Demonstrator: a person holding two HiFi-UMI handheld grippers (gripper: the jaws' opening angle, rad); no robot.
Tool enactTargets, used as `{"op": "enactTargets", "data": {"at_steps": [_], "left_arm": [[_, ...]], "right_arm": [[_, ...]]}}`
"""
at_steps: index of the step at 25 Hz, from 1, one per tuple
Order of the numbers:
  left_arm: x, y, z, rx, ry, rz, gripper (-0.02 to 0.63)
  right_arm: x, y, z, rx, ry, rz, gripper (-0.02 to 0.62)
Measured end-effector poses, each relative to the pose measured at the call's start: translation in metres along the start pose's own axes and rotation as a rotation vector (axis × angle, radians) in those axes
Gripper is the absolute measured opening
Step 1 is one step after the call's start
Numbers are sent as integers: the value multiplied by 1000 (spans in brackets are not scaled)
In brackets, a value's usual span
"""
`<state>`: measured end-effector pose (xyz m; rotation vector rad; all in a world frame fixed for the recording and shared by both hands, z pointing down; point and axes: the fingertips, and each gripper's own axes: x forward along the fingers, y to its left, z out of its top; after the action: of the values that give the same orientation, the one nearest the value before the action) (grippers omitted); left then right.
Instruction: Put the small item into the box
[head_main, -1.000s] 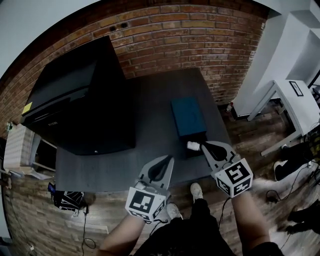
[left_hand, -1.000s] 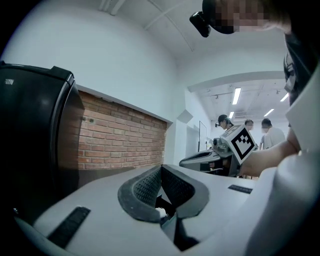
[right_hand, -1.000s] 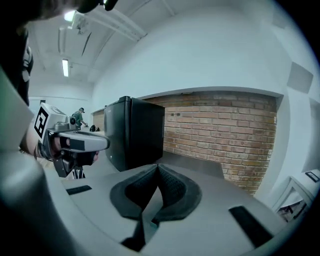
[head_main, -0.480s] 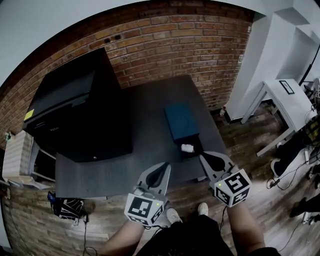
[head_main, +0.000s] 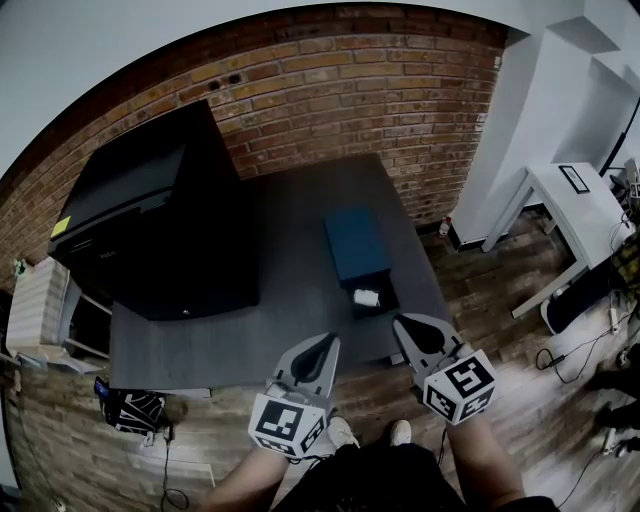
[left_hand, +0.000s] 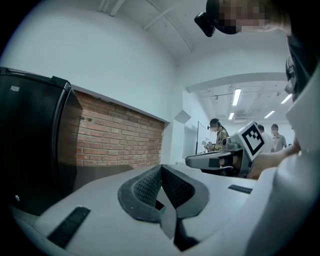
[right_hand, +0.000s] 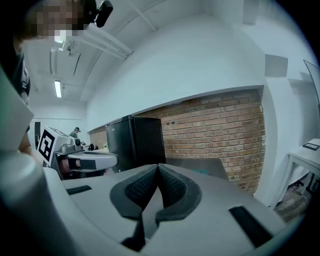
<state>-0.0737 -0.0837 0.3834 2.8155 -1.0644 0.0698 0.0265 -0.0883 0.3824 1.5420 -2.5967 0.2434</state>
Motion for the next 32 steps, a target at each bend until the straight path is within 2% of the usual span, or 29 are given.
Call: {"op": "enactTargets", "data": {"at_steps": [20, 32], "left_arm": [[12, -64, -7, 1, 16, 93, 34], [16, -78, -3, 14, 12, 125, 34]], "right_arm": [[-51, -18, -8, 14, -11, 120, 18], [-60, -23, -7, 21, -32, 163, 18]]}}
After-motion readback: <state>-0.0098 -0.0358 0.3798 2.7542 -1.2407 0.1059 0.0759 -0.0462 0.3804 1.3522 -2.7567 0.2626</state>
